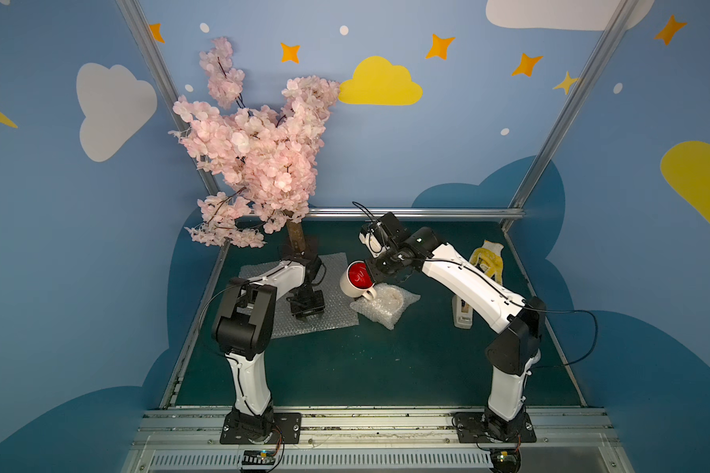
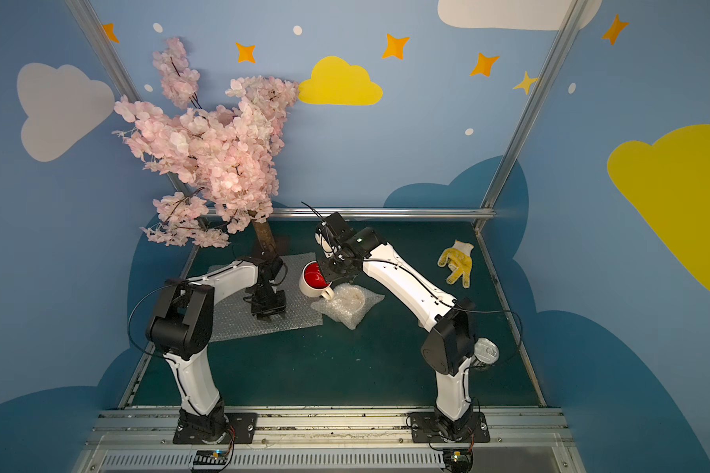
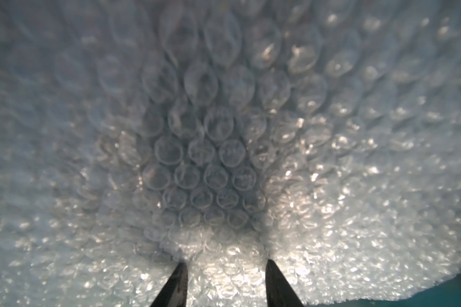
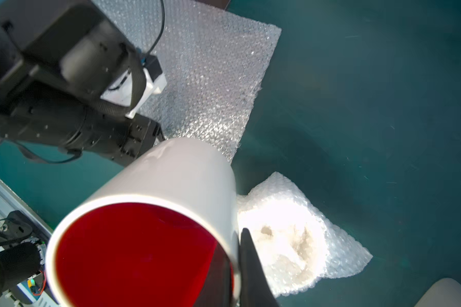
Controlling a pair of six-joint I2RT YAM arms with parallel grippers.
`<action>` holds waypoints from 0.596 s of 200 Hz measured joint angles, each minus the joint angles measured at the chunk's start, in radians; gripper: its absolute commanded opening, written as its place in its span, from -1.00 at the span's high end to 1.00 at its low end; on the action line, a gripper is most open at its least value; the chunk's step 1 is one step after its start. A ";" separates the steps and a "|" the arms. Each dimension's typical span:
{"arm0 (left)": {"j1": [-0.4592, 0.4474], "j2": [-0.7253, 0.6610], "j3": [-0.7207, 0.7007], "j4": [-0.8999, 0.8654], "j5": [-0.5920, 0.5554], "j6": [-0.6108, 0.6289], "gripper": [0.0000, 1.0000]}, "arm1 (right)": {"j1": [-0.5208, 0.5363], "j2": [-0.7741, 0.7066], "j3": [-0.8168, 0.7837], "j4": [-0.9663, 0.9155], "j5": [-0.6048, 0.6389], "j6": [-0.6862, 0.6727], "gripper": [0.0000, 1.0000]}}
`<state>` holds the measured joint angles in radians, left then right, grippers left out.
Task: Wrap mugs in bubble wrap
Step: Move the bubble wrap to the center of the board.
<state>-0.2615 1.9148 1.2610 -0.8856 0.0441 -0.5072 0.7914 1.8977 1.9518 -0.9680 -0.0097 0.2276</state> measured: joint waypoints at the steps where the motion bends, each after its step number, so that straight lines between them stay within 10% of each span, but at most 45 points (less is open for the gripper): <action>1: 0.000 -0.001 -0.001 0.000 0.000 0.000 0.07 | 0.000 0.000 0.000 0.000 0.000 0.000 1.00; 119: 0.016 -0.334 -0.013 -0.133 0.013 0.008 -0.16 | -0.006 0.163 0.178 0.010 -0.153 -0.023 1.00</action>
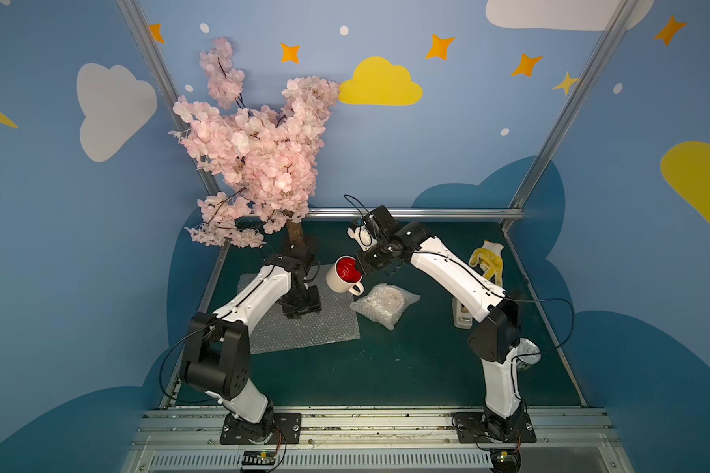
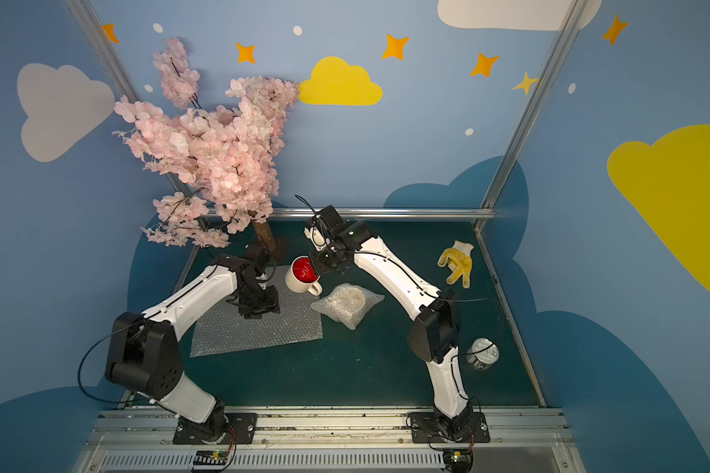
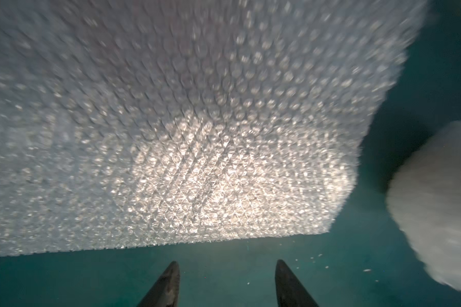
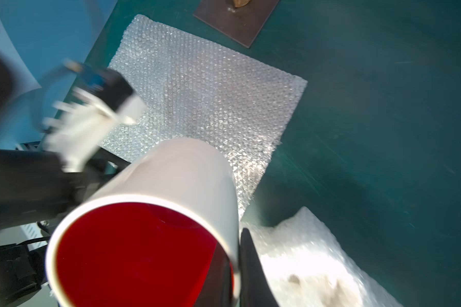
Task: Wrap mugs in bubble wrap
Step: Move the bubble wrap to the center of the board, then place the mug on the bubble wrap.
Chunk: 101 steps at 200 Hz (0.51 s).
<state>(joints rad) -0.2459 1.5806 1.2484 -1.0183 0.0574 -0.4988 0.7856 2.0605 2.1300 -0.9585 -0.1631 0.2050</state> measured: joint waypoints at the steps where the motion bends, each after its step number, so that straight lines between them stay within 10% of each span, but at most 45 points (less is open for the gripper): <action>1: 0.003 -0.005 0.001 -0.002 0.002 0.002 -0.16 | 0.000 0.003 0.003 0.000 0.000 0.000 1.00; 101: 0.438 -0.230 -0.218 -0.060 0.159 0.077 -0.17 | 0.119 0.283 0.228 0.014 -0.047 -0.020 1.00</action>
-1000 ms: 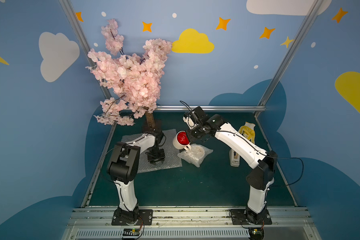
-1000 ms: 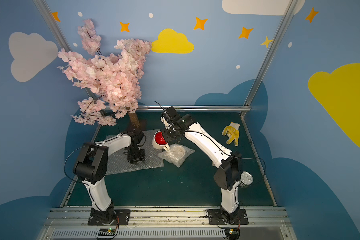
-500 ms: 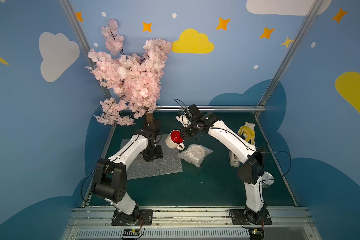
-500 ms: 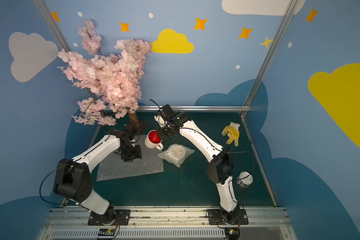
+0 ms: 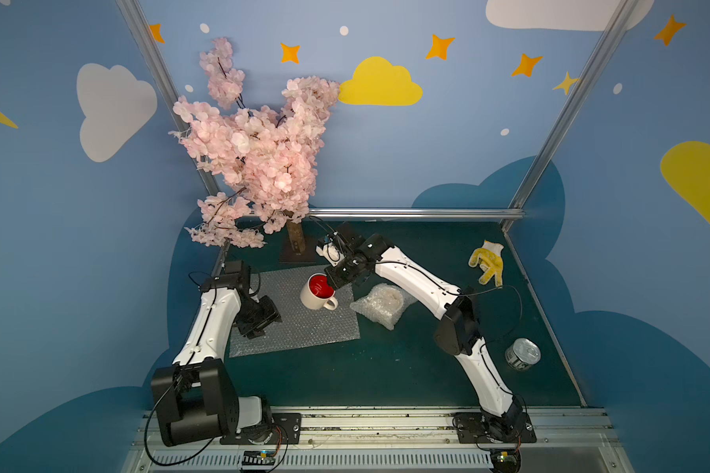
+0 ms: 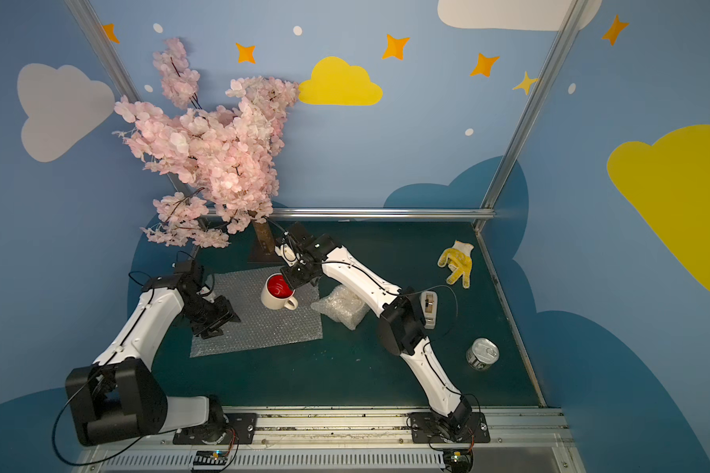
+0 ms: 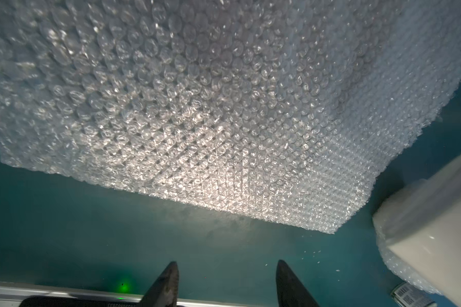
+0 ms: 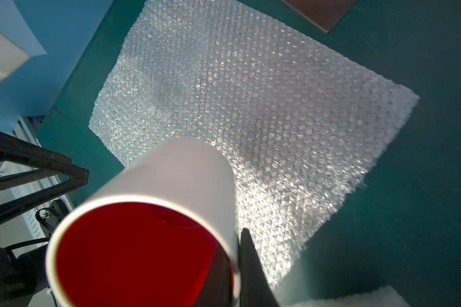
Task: Wrap mugs in bubble wrap
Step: Place the mug on the bubble wrap.
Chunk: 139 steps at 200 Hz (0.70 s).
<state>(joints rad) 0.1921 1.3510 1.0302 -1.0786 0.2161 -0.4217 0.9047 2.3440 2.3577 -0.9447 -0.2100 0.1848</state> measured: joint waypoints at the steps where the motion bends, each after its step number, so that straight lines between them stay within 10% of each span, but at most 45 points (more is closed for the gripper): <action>1: 0.001 0.000 -0.001 0.000 0.002 0.000 -0.17 | 0.002 0.003 0.002 0.000 0.000 -0.002 1.00; 139: 0.016 0.059 0.041 0.021 0.117 0.034 -0.15 | 0.065 0.166 0.100 -0.045 0.203 -0.127 0.91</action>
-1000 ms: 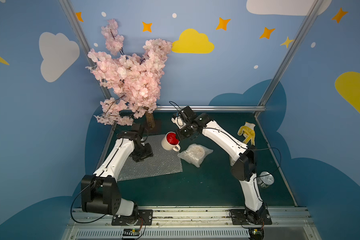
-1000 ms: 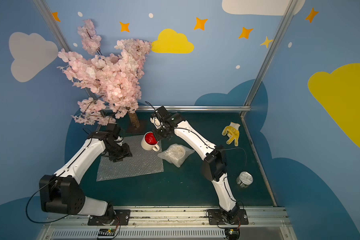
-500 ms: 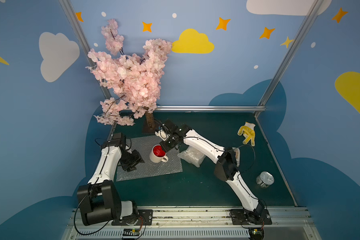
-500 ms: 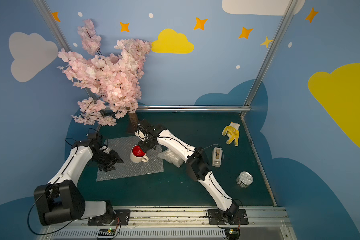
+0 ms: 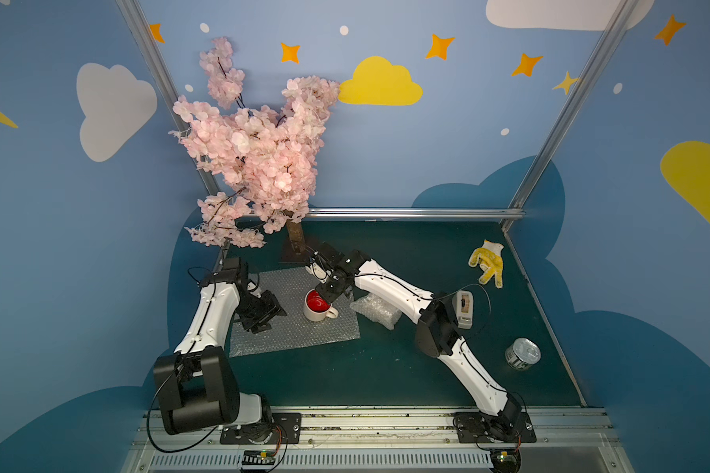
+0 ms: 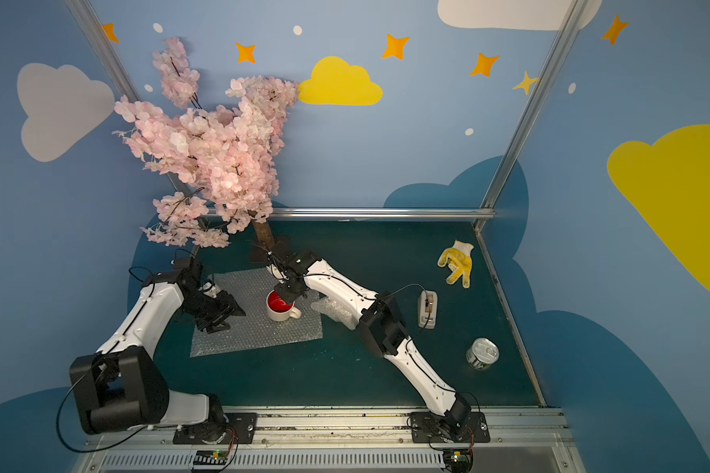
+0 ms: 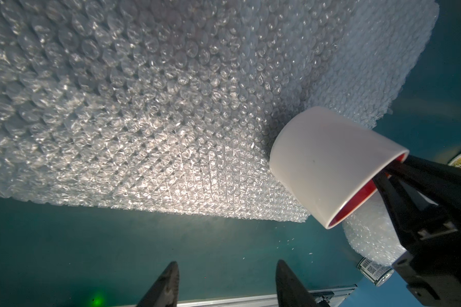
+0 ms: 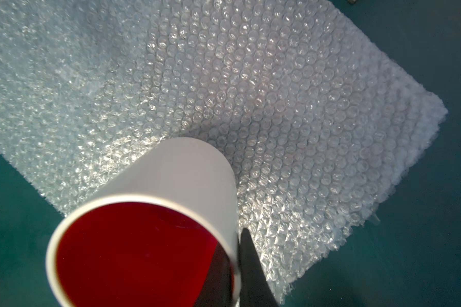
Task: Wrap mugs in bubble wrap
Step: Place the mug on the bubble wrap, then move the bubble wrap to the center of the board.
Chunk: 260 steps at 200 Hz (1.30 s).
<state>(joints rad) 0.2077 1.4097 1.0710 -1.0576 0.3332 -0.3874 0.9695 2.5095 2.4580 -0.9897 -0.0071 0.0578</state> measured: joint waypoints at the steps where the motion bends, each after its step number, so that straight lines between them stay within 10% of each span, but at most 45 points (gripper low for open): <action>1: 0.000 0.000 0.000 0.000 0.001 0.000 -0.15 | 0.000 0.000 0.000 -0.001 0.001 0.000 0.90; 129: -0.070 0.040 0.068 -0.011 0.005 0.006 -0.15 | 0.005 -0.098 -0.074 0.037 0.013 -0.008 -0.39; 260: -0.209 0.131 0.219 -0.010 -0.079 -0.001 -0.13 | -0.290 -0.651 -0.600 0.012 0.162 0.052 -0.26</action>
<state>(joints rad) -0.0017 1.5410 1.2896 -1.0679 0.2539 -0.3882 0.6792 1.8584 1.8576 -0.9779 0.1547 0.1097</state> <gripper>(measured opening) 0.566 0.657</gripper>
